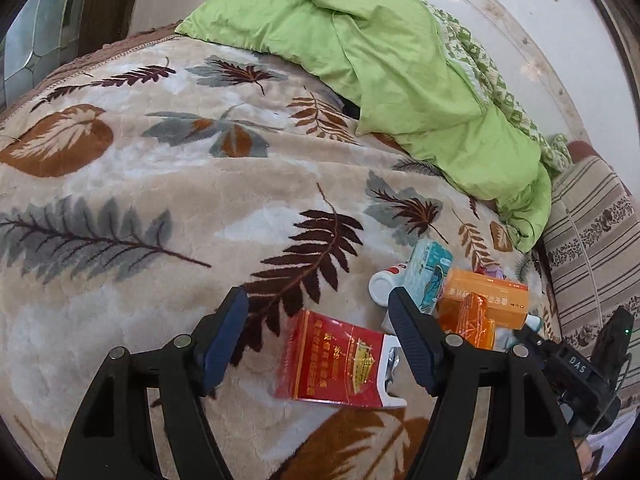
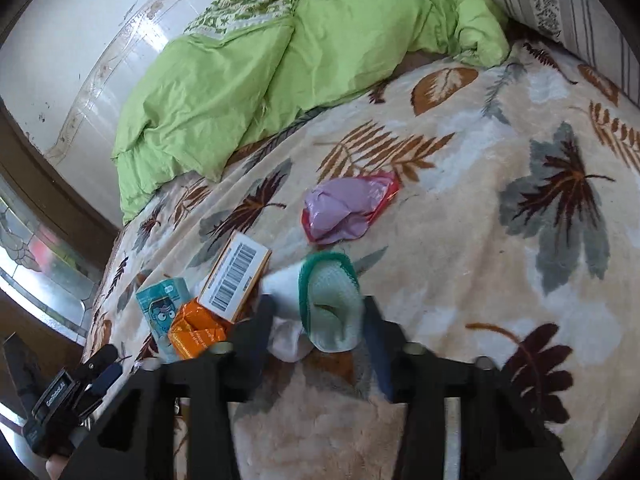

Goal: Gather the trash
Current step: 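Grasp the red cigarette pack with the left tool while the right tool grasps the white sock, then lift the cigarette pack with the left tool while the right tool lifts the sock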

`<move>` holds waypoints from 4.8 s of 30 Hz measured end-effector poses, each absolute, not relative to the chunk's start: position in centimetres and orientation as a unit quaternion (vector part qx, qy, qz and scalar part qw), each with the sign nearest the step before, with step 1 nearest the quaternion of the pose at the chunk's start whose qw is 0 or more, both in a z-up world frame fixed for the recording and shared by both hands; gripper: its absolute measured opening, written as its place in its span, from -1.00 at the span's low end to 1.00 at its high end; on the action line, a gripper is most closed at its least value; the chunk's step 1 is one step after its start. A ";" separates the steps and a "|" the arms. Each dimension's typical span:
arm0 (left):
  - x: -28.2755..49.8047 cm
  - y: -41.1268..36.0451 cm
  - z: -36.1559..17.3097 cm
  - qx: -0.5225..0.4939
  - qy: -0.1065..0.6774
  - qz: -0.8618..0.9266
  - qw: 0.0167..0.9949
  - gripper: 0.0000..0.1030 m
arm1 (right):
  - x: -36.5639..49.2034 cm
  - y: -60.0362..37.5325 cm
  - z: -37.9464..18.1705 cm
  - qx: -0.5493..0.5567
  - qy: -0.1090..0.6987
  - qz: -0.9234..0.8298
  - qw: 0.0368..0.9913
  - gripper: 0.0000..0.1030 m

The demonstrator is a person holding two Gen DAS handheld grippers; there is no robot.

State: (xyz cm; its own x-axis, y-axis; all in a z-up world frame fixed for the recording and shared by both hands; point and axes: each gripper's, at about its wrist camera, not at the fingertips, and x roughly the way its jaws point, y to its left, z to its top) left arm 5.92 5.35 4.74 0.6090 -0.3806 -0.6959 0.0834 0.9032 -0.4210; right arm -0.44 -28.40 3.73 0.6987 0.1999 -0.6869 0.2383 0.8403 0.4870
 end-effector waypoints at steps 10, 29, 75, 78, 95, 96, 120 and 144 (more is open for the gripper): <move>5.9 2.3 3.0 -0.137 0.462 -0.193 0.855 0.39 | -3.1 -29.1 7.3 0.264 0.329 -0.020 0.906 -0.79; 0.6 -3.6 4.2 0.003 0.432 -0.277 0.858 0.47 | -5.1 -31.3 8.4 0.268 0.303 -0.041 0.913 -0.79; -2.0 -3.3 7.2 0.040 0.311 -0.126 0.941 0.03 | -5.1 -24.6 9.2 0.177 0.308 0.041 0.934 -0.79; -2.0 -3.3 7.2 0.041 0.309 -0.116 0.943 0.03 | -5.2 -23.7 9.5 0.164 0.302 0.049 0.938 -0.79; -1.7 -3.8 6.7 0.065 0.313 -0.090 0.943 0.03 | -5.7 -22.9 9.7 0.163 0.295 0.068 0.939 -0.79; -1.6 -3.8 6.7 0.067 0.315 -0.090 0.943 0.03 | -5.8 -22.9 9.8 0.163 0.295 0.068 0.939 -0.79; -1.0 -4.0 6.0 0.077 0.326 -0.089 0.938 0.03 | -6.0 -22.7 10.1 0.163 0.291 0.071 0.940 -0.79; -1.0 -3.9 5.8 0.076 0.331 -0.089 0.936 0.03 | -6.2 -22.5 10.4 0.163 0.288 0.074 0.941 -0.79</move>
